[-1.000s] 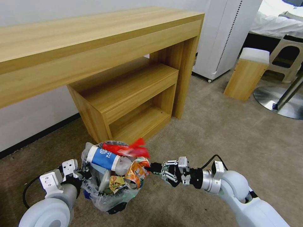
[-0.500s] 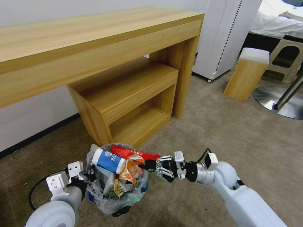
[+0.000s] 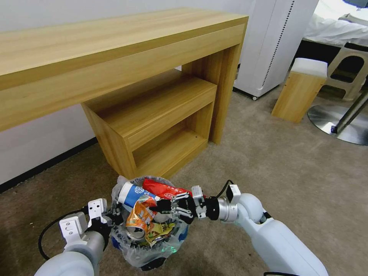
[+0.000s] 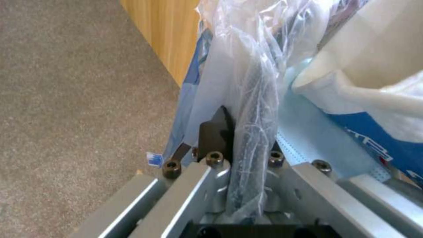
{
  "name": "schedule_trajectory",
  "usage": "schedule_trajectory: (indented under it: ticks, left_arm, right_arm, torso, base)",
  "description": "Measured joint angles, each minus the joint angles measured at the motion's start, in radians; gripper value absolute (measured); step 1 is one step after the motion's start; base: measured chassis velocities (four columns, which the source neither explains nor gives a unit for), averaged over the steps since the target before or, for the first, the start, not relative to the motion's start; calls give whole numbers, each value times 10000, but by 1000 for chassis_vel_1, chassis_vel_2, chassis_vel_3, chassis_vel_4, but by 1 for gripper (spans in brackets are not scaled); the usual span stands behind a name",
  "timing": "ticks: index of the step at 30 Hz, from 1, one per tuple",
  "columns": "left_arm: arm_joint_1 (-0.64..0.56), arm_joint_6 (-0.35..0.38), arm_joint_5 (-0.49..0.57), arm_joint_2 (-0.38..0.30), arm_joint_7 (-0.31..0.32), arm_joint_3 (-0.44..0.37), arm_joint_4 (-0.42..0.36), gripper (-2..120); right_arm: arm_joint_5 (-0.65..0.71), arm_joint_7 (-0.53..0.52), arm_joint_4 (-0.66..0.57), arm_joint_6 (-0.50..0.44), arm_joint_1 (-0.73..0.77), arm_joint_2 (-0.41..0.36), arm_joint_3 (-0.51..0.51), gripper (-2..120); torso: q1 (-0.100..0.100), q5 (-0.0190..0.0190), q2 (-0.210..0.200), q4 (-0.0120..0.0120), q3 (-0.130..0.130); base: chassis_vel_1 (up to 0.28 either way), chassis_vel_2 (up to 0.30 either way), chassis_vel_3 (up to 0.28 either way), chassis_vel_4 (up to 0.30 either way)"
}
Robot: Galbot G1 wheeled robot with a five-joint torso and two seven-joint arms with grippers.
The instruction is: Pick up the trash bin and place the garbage on the floor into it.
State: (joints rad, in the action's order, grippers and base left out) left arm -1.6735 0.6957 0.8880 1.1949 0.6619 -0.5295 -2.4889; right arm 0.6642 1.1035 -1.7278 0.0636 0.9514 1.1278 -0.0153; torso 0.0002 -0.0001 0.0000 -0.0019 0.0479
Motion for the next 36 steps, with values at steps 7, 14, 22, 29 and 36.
schedule_trajectory:
  ticks: [7, 14, 22, 29, 36]
  left_arm:
    - [46, 18, -58, 41, 6, 129, 48, 1]
    - [54, 19, -52, 35, 6, 114, 78, 1]
    - [69, 19, -20, 19, 5, 26, 83, 1]
    - [106, 19, 11, 23, 1, -2, 114, 1]
    - [305, 19, 523, -85, 179, -422, 662, 1]
  right_arm:
    - [-413, -287, -2, 16, 36, 126, -42, 7]
    - [-541, -461, -48, 48, 61, 138, -19, 30]
    - [-606, -485, -158, 53, 111, 37, 195, 60]
    - [-606, -487, -290, 53, 237, -13, 349, 84]
    - [187, -463, -748, -209, 365, 20, 693, 100]
  torso:
    - [0, 0, 0, 0, 0]
    - [0, 1, 0, 0, 0]
    - [0, 1, 0, -1, 0]
    - [0, 1, 0, 0, 0]
    - [0, 1, 0, 1, 0]
  base:
    - [0, 0, 0, 0]
    - [0, 0, 0, 0]
    - [0, 0, 0, 0]
    - [0, 0, 0, 0]
    - [0, 0, 0, 0]
